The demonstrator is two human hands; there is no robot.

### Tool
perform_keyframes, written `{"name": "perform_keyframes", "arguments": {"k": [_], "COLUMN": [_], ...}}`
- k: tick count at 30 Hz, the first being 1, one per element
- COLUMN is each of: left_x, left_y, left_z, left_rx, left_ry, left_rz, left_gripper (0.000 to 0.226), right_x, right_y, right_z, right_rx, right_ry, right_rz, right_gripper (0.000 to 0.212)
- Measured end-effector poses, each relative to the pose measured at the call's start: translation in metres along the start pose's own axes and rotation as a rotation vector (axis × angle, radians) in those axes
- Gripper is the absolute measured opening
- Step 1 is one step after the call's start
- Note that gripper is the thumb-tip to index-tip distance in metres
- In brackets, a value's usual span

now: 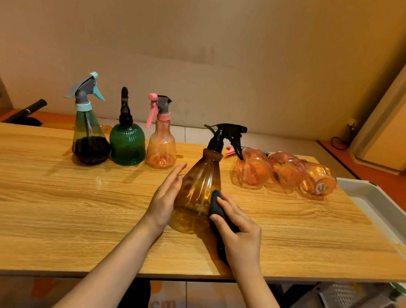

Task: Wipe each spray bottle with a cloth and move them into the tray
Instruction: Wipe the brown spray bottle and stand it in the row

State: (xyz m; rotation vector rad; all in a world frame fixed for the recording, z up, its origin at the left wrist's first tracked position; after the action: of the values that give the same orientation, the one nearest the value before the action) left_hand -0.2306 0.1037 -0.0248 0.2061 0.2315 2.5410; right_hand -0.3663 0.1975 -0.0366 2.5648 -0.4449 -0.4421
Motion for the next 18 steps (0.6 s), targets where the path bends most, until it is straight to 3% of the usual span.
{"name": "perform_keyframes", "arguments": {"k": [2, 3, 10, 15, 18], "left_x": [-0.0009, -0.0019, -0.0051, -0.0050, -0.0026], "left_y": [-0.0010, -0.0008, -0.0002, -0.0016, -0.0023], "left_z": [-0.0013, -0.0019, -0.0004, 0.0008, -0.0003], "left_rx": [-0.045, -0.056, -0.024, -0.049, -0.046], "left_ry": [0.018, 0.011, -0.146, -0.150, -0.014], "left_rz": [-0.053, -0.073, -0.111, -0.207, -0.225], "left_gripper": [0.081, 0.088, 0.071, 0.076, 0.090], "right_x": [0.0002, 0.0005, 0.0022, 0.0012, 0.0009], "right_y": [-0.0007, -0.0014, -0.0008, 0.0019, 0.0004], "right_z": [0.0014, 0.0013, -0.0005, -0.0014, 0.0004], "right_rx": [-0.011, -0.024, -0.051, -0.061, -0.081], "right_ry": [-0.006, -0.013, -0.029, 0.006, -0.020], "right_rz": [-0.003, 0.001, 0.025, 0.087, 0.110], "right_gripper": [0.045, 0.043, 0.041, 0.043, 0.042]}}
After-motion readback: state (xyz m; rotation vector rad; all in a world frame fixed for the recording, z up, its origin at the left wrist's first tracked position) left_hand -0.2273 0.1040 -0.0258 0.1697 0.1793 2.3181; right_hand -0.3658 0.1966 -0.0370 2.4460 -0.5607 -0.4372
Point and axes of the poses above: each hand's wrist, its own y-axis towards the middle knuckle, its own x-axis out of the palm, z = x × y, the point moved 1 cm from there along y, towards the middle knuckle, and after that the axes turned 9 degrees about -z, right-handed, at the moved point
